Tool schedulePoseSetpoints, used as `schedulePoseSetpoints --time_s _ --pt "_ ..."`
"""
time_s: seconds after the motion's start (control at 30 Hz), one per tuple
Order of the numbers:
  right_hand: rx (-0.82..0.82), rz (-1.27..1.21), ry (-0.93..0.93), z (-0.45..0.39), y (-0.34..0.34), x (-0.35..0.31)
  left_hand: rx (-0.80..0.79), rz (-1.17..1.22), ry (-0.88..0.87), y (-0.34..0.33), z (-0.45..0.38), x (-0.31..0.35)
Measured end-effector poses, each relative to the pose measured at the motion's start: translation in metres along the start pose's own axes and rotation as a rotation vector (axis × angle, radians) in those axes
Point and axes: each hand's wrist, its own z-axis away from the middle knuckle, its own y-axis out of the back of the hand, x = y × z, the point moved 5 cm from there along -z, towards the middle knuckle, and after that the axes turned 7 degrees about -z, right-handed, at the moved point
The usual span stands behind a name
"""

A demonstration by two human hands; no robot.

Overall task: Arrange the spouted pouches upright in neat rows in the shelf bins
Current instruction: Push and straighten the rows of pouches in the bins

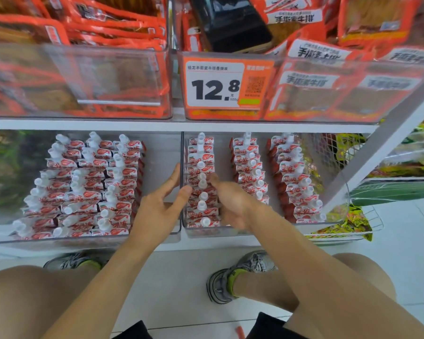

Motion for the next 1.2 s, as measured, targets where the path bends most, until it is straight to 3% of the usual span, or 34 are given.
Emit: schedulePoseSetpoints --time_s 0.1,0.17,0.23,0.3,0.37,0.43,0.6,0.73,0.97,1.2 --pt "-0.062 0.035 0.036 0.035 0.01 -0.01 -0.046 0.14 0.002 0.003 0.001 0.008" --pt "-0.013 0.247 0.226 0.061 0.02 -0.014 -0.022 0.146 0.026 0.006 0.004 0.013" --pt "0.042 0.393 0.52 0.092 0.03 -0.011 0.202 -0.043 -0.016 0.018 0.016 0.025" --pt "0.198 0.512 0.773 0.117 0.052 0.004 0.379 -0.151 -0.204 0.017 0.035 0.055" --pt "0.401 0.7 0.92 0.128 0.08 0.018 0.271 -0.223 -0.442 -0.011 0.051 0.087" --pt "0.495 0.918 0.933 0.123 0.102 0.029 0.078 -0.432 -0.587 -0.05 0.061 0.099" --pt "0.516 1.386 0.827 0.099 0.115 0.045 -0.125 -0.771 -0.553 -0.098 0.048 0.085" --pt "0.521 1.311 0.846 0.084 0.123 0.04 -0.145 -0.884 -0.548 -0.103 0.041 0.084" --pt "0.432 1.081 0.935 0.08 0.132 0.025 -0.126 -0.814 -0.539 -0.1 0.023 0.081" --pt "0.475 1.024 0.963 0.067 0.146 -0.001 -0.133 -0.749 -0.464 -0.104 -0.005 0.099"
